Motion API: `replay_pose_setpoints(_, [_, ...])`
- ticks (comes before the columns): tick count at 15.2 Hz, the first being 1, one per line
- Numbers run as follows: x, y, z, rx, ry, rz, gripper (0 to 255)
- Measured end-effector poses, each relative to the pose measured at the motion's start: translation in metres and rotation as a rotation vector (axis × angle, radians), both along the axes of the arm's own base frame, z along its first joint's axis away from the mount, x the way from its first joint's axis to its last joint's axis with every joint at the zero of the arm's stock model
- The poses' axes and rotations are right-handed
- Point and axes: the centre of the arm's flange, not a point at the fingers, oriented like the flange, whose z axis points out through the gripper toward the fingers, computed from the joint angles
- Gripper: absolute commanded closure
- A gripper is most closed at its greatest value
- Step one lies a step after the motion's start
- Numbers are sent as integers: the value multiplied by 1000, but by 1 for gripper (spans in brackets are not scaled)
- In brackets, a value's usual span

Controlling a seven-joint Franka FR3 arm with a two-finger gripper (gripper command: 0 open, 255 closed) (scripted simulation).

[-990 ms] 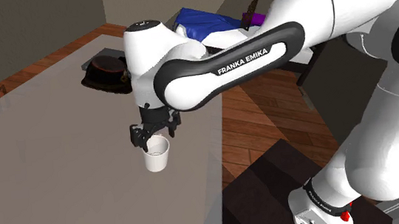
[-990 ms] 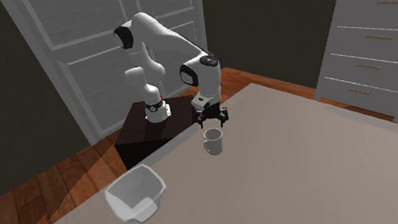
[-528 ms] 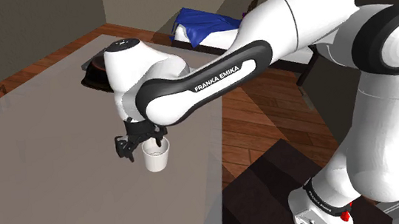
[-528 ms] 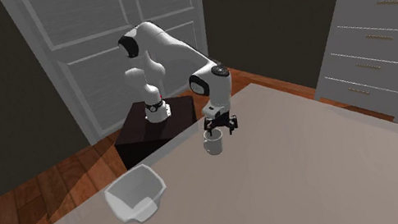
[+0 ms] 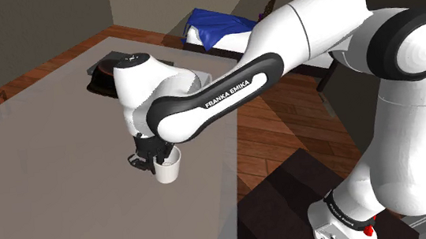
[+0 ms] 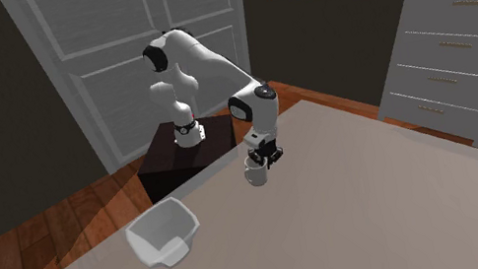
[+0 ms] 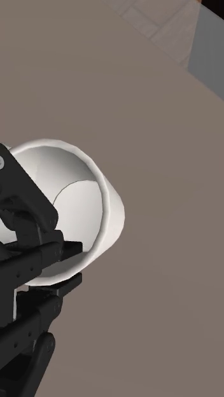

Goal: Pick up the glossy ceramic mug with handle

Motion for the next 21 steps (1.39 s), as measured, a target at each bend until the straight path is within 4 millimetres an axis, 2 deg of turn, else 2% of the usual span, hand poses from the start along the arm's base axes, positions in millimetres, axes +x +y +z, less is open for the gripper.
replay_pose_setpoints(8, [0, 1, 2, 0, 0, 0, 255])
replay_pose_setpoints(21, [0, 0, 68, 0, 0, 0, 255])
